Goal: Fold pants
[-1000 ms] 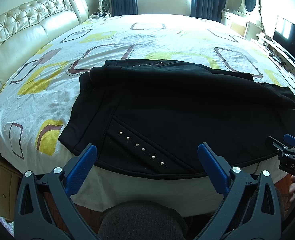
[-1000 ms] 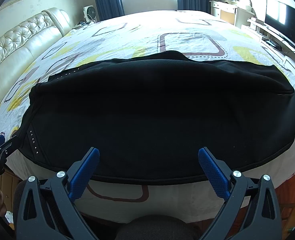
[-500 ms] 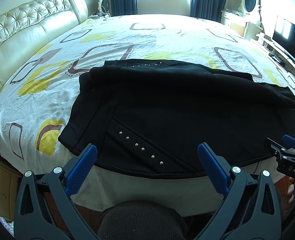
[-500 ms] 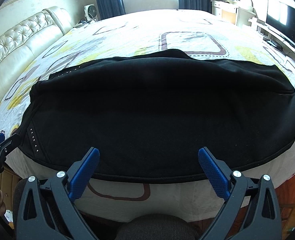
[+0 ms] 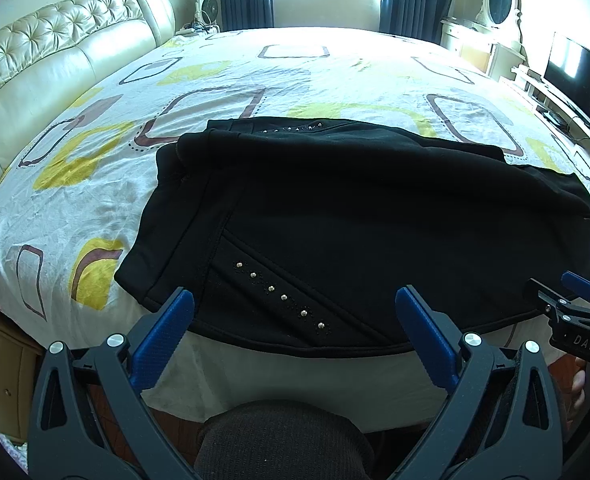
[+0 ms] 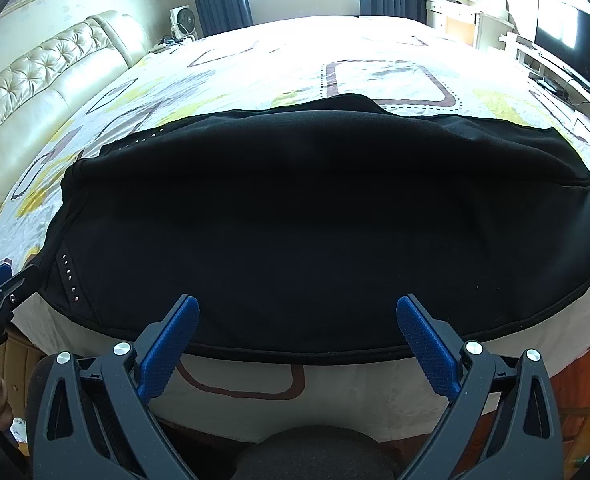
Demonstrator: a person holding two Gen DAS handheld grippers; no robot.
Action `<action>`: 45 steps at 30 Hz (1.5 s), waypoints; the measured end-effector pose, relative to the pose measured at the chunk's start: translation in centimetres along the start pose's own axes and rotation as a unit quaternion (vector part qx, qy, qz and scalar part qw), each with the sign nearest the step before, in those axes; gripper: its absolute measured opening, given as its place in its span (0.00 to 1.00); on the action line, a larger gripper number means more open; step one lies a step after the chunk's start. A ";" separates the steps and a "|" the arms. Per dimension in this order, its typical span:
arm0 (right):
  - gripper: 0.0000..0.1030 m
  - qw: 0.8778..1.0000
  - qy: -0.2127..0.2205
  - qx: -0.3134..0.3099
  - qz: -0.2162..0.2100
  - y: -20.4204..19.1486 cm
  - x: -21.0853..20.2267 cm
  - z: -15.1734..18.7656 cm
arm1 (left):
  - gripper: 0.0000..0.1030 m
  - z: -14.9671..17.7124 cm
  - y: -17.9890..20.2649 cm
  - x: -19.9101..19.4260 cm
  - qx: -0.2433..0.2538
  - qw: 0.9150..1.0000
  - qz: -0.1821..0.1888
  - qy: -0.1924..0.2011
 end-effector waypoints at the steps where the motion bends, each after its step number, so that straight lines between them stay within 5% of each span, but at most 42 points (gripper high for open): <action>1: 0.96 1.000 0.000 0.000 -0.001 0.0 0.0 0.0 | 0.98 0.0 0.0 0.0 0.001 1.000 0.000 0.000; 7: 0.96 1.000 -0.005 0.001 -0.008 0.1 0.1 0.0 | 0.98 0.1 0.0 0.2 0.002 1.000 0.008 -0.017; 11: 0.96 0.999 -0.020 0.003 -0.050 0.3 0.1 -0.6 | 0.98 -1.4 -0.8 0.6 -0.027 0.994 0.079 -0.072; 15: 0.96 0.994 -0.018 -0.005 -0.105 1.1 -0.4 -2.5 | 0.98 -5.5 -3.8 1.7 -0.064 0.982 0.144 -0.102; 19: 0.96 0.993 0.015 -0.019 -0.119 2.6 -0.4 -5.4 | 0.98 -11.2 -8.6 6.1 -0.080 0.980 0.139 -0.114; 23: 0.96 0.993 0.030 0.004 -0.118 4.6 0.8 -7.5 | 0.98 -16.6 -13.4 12.7 -0.153 0.963 0.165 -0.146; 27: 0.96 0.992 0.017 0.026 -0.119 5.9 3.0 -8.4 | 0.98 -19.2 -15.6 20.1 -0.223 0.930 0.206 -0.207; 31: 0.96 0.991 -0.003 0.032 -0.126 6.0 5.2 -8.7 | 0.98 -20.4 -14.0 23.2 -0.180 0.924 0.237 -0.240; 35: 0.96 0.988 -0.009 0.032 -0.154 5.2 6.4 -9.6 | 0.98 -20.7 -10.9 22.8 -0.142 0.893 0.319 -0.283; 41: 0.96 0.979 0.005 0.028 -0.203 4.6 6.6 -11.8 | 0.98 -20.5 -8.1 24.1 -0.126 0.892 0.325 -0.288; 45: 0.96 0.978 0.016 -0.030 -0.205 5.2 6.4 -14.6 | 0.98 -20.9 -8.0 25.0 -0.128 0.893 0.324 -0.284</action>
Point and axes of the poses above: each gripper's, at about its wrist camera, not at the fingertips, and x roughly the way its jaws point, y to its right, z to its underside, the point moved 5 cm from there along x, roughly the way its jaws point, and after that the axes turned 14 degrees about -x, right-handed, at the moved point
